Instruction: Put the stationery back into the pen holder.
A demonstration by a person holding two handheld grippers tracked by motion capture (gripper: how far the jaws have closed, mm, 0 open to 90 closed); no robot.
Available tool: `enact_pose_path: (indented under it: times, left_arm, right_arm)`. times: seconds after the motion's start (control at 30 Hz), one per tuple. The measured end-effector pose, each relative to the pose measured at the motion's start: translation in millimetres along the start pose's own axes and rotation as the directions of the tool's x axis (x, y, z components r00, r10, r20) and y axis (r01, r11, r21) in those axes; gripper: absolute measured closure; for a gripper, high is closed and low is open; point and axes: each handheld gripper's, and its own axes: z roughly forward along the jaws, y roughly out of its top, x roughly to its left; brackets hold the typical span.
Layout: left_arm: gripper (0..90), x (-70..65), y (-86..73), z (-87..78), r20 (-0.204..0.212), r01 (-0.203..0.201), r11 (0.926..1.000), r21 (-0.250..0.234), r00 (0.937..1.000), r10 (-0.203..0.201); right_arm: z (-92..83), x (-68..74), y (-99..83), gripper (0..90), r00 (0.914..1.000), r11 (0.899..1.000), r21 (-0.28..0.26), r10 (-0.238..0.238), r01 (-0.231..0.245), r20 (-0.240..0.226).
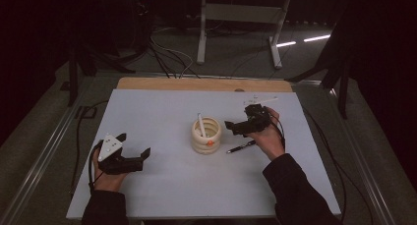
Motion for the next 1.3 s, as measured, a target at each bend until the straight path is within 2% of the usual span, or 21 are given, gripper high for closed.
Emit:
enact_pose_path:
  times: [0.17,0.43,0.9,1.3]
  left_arm:
    - [0.2,-0.4,0.0,0.3,0.0,-0.002,1.0,0.001,1.0,0.002]
    - [0.2,-0.4,0.0,0.4,0.001,-0.001,1.0,0.002,1.0,0.001]
    - [0.2,-0.6,-0.2,0.8,0.003,-0.001,1.0,0.002,1.0,0.001]
    - [0.2,-0.6,-0.4,0.9,0.004,0.0,1.0,0.003,1.0,0.0]
  right_arm:
    - [-0.2,-2.3,-3.4,0.0,0.9997,1.0,0.023,-0.015,0.016,-0.02]
    - [-0.2,-5.9,-9.6,1.2,0.9992,0.999,0.044,-0.028,0.03,-0.026]
    - [5.3,-9.4,-22.3,2.4,0.9961,0.993,0.1,-0.048,0.055,-0.074]
    - [16.0,-8.0,-31.5,3.0,0.9913,0.981,0.171,-0.079,0.096,-0.105]
